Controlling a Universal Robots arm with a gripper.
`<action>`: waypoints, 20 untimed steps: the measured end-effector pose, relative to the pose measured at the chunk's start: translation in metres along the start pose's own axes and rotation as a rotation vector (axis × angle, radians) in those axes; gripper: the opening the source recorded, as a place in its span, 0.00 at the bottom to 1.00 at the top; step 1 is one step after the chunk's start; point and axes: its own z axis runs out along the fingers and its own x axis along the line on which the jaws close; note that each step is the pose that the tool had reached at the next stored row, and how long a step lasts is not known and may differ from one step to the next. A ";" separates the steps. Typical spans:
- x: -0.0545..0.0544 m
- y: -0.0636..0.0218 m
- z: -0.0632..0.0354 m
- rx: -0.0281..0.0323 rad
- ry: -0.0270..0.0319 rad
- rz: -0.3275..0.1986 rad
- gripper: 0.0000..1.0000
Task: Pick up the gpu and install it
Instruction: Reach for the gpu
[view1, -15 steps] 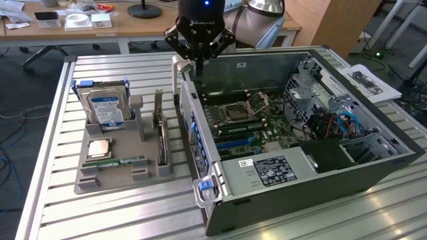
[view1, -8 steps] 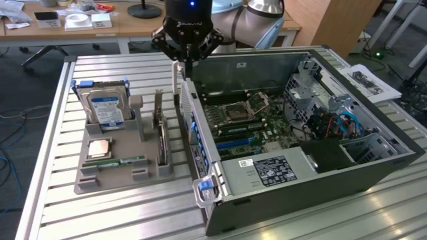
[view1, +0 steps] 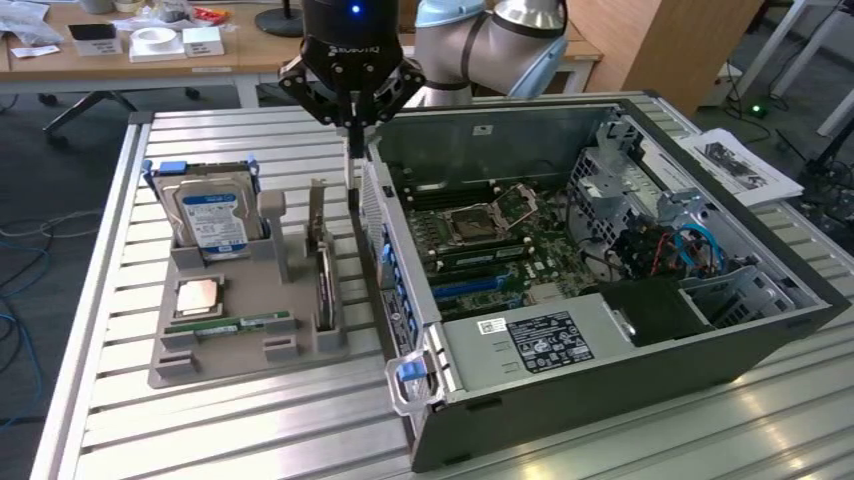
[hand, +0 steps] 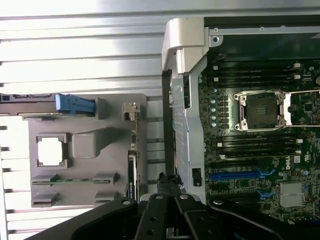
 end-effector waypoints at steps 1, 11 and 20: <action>0.002 -0.0002 0.0001 0.0000 0.0000 0.000 0.11; 0.027 -0.0021 0.0009 0.0006 0.0000 0.000 0.11; 0.036 -0.0028 0.0012 0.0006 0.0000 0.000 0.11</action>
